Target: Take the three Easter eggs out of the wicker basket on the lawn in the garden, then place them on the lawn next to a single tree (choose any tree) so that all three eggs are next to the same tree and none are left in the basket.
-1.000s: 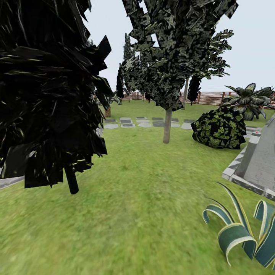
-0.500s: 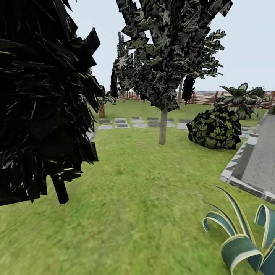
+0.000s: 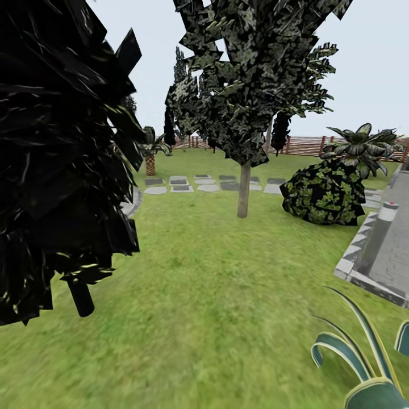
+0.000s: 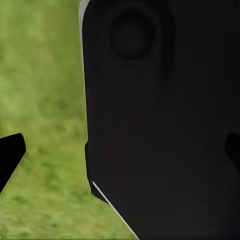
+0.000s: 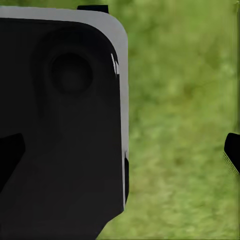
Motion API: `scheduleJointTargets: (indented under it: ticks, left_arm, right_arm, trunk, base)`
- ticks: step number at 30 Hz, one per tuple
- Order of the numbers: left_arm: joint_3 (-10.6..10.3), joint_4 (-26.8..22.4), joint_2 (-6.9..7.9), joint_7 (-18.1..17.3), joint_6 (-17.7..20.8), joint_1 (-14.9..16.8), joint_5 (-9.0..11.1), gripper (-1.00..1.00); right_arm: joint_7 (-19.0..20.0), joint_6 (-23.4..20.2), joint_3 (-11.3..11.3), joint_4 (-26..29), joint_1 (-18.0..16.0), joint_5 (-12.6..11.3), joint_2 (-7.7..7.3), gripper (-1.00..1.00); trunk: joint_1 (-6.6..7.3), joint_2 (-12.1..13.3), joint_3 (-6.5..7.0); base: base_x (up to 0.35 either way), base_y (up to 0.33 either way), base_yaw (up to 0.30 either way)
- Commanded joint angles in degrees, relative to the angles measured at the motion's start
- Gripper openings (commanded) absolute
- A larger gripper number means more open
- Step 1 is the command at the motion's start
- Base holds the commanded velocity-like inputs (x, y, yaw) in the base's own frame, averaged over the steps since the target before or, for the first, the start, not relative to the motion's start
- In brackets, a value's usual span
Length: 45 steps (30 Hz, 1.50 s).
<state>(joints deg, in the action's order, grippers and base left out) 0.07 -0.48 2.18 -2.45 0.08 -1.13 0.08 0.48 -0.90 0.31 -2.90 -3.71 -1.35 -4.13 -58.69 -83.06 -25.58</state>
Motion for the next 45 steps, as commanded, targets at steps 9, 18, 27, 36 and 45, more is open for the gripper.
scheduleJointTargets:
  ticks: [9, 18, 27, 36, 45]
  left_arm:
    - [0.0, -0.1, 0.01, -0.2, 0.0, 0.0, 0.0, 1.0]
    - [0.0, -0.1, 0.01, -0.2, 0.0, 0.0, 0.0, 1.0]
    - [0.0, -0.1, 0.01, -0.2, 0.0, 0.0, 0.0, 1.0]
    - [0.0, -0.1, 0.01, -0.2, 0.0, 0.0, 0.0, 1.0]
    - [0.0, -0.1, 0.01, -0.2, 0.0, 0.0, 0.0, 1.0]
  right_arm:
    - [0.1, -0.1, 0.0, -0.1, -0.1, -0.1, -0.01, 1.0]
    - [0.1, -0.1, 0.0, -0.1, -0.1, -0.1, -0.01, 1.0]
    - [0.1, -0.1, 0.0, -0.1, -0.1, -0.1, -0.01, 1.0]
    - [0.1, -0.1, 0.1, -0.1, -0.1, -0.1, -0.01, 1.0]
    - [0.1, -0.1, 0.1, -0.1, -0.1, -0.1, -0.01, 1.0]
  trunk:
    - [-0.04, 0.0, -0.04]
    - [-0.04, 0.0, -0.04]
    - [-0.04, 0.0, -0.15]
    - [-0.04, 0.0, -0.27]
    - [-0.04, 0.0, -0.27]
  base:
    - [0.338, 0.0, -0.009]
    - [0.338, 0.0, -0.129]
    - [0.338, 0.0, -0.101]
    - [0.338, 0.0, -0.124]
    - [0.338, 0.0, -0.002]
